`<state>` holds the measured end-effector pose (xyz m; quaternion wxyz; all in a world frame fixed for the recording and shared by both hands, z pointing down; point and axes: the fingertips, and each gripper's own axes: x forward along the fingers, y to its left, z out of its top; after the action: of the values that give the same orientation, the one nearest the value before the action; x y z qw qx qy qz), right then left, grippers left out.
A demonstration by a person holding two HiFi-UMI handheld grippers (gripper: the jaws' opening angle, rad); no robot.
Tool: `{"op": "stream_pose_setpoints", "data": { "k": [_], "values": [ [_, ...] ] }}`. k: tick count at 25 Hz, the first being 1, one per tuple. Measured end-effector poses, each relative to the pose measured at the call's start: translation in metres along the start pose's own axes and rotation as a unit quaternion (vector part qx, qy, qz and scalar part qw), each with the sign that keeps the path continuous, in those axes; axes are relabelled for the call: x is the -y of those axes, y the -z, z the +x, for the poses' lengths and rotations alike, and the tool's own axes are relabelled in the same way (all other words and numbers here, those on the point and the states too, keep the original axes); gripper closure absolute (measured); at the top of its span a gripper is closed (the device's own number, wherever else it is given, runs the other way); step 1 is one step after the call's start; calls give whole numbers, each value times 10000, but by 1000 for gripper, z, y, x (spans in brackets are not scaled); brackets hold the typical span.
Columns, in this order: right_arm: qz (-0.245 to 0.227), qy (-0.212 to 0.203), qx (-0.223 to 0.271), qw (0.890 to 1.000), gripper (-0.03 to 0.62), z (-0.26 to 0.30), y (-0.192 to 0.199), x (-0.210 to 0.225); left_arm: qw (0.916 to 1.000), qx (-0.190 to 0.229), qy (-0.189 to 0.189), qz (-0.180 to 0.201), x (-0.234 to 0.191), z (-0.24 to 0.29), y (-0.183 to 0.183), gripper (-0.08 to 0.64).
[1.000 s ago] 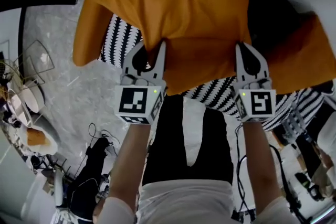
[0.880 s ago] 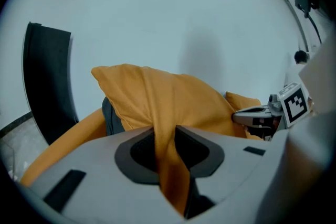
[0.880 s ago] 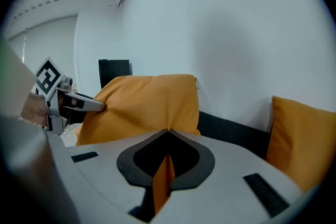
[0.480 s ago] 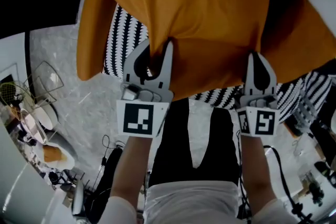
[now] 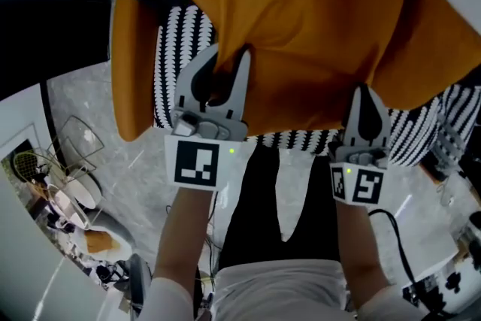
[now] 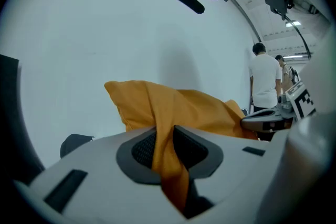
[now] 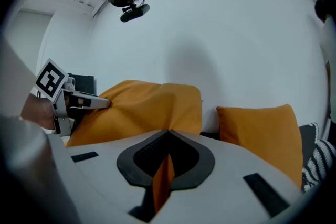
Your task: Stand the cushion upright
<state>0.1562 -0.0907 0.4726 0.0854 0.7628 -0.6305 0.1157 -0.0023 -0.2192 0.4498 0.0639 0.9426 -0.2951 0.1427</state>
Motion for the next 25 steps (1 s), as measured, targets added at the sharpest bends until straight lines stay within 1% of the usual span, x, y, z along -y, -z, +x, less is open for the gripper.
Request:
{"op": "stream_pose_setpoints", "data": {
  "k": [3, 5, 10, 12, 15, 18, 20, 22, 25],
  "values": [
    [114, 79, -169, 9998, 558, 20, 16, 4, 9998, -149, 98, 8, -10, 26, 7, 486],
    [160, 87, -309, 9994, 558, 33, 28, 4, 9995, -274, 87, -92, -18, 40, 17, 485],
    [95, -34, -723, 9973, 557, 56, 57, -2, 9982, -481, -104, -349, -36, 65, 44, 482],
    [77, -84, -903, 9959, 557, 61, 68, -3, 9968, -640, -187, -430, -40, 73, 53, 479],
    [49, -181, -1094, 9938, 557, 67, 81, -4, 9944, -838, -290, -582, -45, 80, 66, 472],
    [212, -209, -1346, 9904, 555, 77, 101, -1, 9911, -1075, -355, -706, -51, 86, 84, 461],
    [359, -170, -1593, 9864, 544, 82, 115, 7, 9892, -1202, -372, -747, -51, 87, 94, 424],
    [341, -192, -1694, 9848, 531, 84, 118, 13, 9892, -1209, -365, -746, -50, 85, 96, 409],
    [299, -360, -1803, 9825, 510, 82, 119, 13, 9884, -1280, -389, -712, -52, 79, 95, 389]
  ]
}}
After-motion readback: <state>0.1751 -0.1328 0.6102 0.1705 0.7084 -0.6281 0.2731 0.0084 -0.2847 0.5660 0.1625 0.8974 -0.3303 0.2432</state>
